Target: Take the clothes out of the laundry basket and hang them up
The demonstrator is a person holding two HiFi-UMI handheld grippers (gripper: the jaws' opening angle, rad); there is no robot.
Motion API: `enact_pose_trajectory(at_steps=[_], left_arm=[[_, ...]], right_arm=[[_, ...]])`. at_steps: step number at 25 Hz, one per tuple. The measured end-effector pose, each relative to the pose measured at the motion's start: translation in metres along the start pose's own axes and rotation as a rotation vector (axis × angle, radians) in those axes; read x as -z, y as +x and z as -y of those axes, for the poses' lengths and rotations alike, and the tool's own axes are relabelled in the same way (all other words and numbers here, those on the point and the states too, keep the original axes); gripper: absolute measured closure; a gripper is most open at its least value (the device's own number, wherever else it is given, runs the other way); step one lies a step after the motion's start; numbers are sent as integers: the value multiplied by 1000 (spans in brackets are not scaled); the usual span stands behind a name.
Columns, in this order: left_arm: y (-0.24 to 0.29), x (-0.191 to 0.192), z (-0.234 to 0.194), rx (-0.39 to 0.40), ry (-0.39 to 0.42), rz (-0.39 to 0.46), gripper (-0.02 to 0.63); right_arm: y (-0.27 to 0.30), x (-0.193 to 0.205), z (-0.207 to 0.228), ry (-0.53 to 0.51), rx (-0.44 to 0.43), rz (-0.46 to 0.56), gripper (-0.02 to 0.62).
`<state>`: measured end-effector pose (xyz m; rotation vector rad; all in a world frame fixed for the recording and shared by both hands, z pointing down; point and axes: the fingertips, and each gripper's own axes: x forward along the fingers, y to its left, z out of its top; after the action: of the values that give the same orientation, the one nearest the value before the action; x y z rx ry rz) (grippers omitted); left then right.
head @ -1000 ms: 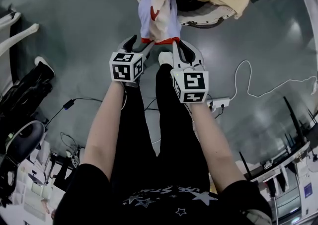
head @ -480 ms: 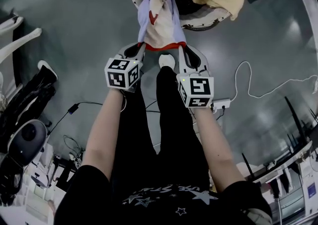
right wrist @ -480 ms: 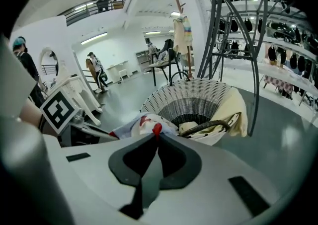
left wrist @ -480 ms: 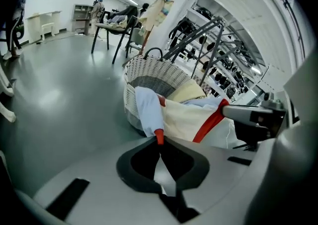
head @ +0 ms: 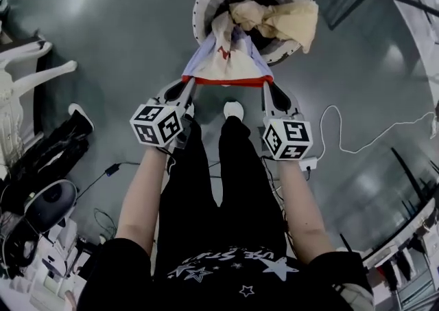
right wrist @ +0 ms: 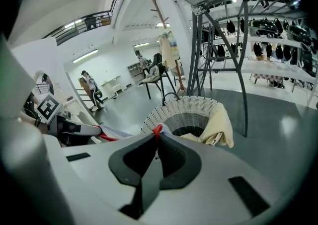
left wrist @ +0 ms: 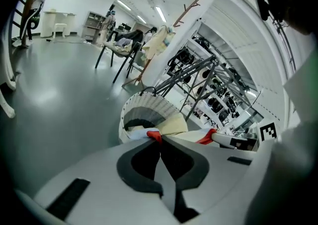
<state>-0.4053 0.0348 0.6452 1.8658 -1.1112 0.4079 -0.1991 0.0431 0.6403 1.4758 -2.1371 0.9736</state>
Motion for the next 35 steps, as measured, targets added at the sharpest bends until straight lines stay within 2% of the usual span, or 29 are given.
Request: enact_pose_trajectory(at_steps=[4,7,10,15,22,30,35], left_arm=[[-24,-46,27,35,-8,61,583],[-51,-82,49,66,-41,132,584],[-80,-124,84,117,-34,211,584],[-125,-210,148,189,50,369,584],[-190,-303,254,282,191,580,584],[-249,-362,356,403,342,730,584],[-251,-380,415,491,428,730,584]], right_arm=[[-26,-48,-9,-11,-15,67,572],[-54,-91,-20,-5,-31,139,572],[-85,-138,-29,0,-48,221,572],[-135,-231,-44,-47,-81,393,572],[-230,-334,-55,-96,-118,626,572],[-333,-407,-59,-189,-93,839,572],[-384,-434,-36,-190,-20,922,572]])
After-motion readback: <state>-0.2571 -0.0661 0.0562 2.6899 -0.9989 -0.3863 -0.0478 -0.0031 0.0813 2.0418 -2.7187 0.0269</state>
